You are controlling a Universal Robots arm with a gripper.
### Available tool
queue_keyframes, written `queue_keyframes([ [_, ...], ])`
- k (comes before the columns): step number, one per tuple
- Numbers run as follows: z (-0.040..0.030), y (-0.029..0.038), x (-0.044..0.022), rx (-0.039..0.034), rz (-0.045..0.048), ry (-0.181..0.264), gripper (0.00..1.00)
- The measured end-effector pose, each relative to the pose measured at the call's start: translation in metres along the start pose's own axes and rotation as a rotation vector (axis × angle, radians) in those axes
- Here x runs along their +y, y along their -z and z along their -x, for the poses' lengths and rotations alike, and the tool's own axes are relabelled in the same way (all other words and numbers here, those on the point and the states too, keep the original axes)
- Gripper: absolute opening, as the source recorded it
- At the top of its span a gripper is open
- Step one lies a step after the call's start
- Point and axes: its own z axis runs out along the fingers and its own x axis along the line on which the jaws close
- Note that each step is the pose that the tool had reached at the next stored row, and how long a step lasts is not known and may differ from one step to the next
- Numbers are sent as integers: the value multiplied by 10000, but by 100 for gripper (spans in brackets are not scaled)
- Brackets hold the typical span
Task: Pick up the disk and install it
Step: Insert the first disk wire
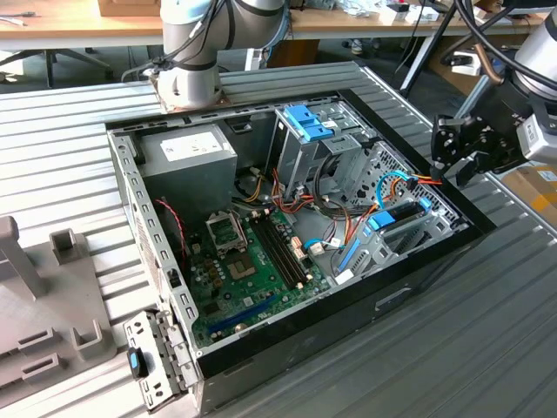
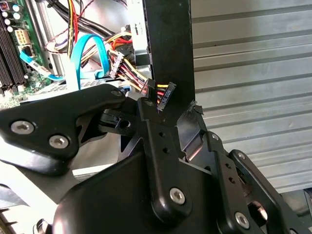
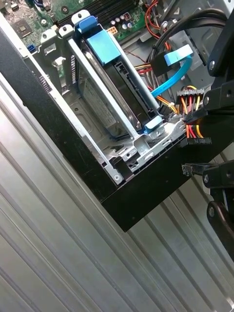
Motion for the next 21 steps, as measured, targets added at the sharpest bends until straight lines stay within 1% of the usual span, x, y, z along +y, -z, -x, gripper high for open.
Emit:
queue_keyframes([
  [5, -1, -25, 3, 0, -1, 0, 44],
  [10, -1, -32, 4, -1, -1, 0, 44],
  [13, -1, -50, 8, 0, 0, 0, 44],
  [20, -1, -53, 8, 0, 0, 0, 44],
  [21, -1, -53, 8, 0, -1, 0, 43],
])
